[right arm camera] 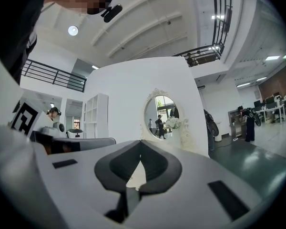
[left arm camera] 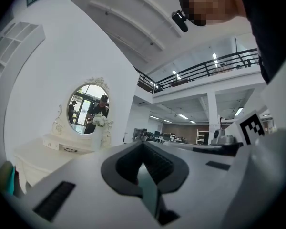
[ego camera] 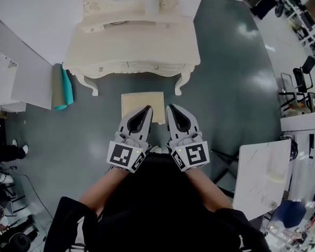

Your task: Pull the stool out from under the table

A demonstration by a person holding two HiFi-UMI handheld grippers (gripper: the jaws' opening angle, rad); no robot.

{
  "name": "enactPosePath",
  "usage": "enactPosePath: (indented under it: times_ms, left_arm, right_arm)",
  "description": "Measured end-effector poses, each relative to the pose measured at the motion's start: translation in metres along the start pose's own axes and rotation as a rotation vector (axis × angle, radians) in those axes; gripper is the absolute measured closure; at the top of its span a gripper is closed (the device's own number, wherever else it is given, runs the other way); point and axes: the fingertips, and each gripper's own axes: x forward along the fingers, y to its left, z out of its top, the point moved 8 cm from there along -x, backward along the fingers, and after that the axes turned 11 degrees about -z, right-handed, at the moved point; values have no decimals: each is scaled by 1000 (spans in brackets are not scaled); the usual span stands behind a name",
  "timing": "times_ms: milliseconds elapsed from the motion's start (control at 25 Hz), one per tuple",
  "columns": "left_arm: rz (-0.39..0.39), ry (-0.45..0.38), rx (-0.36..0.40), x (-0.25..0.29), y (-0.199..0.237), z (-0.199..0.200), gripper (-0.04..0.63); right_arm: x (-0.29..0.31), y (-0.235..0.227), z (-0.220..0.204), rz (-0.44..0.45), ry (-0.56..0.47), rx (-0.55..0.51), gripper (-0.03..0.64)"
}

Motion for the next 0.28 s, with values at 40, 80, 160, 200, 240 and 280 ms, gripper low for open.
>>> enactPosePath:
  times_ms: [40, 80, 160, 200, 240, 280]
  left_arm:
    - [4, 2, 0, 0, 0, 0, 581]
    - [7, 5, 1, -1, 0, 0, 581]
    - [11, 9, 0, 0, 1, 0, 581]
    - [12, 10, -4, 0, 1, 0, 581]
    - [13, 12, -9, 0, 2, 1, 581]
    - [13, 14, -15, 0, 2, 1, 581]
  right_arm:
    - [-1, 0, -1, -2, 2, 2, 600]
    - [-1, 0, -1, -4, 4, -1, 598]
    - [-2, 0, -1, -9, 2, -12, 598]
    - [-2, 0, -1, -11, 0, -17, 600]
    - [-2, 0, 0, -14, -2, -22, 600]
    - [-2, 0, 0, -16, -5, -26, 600]
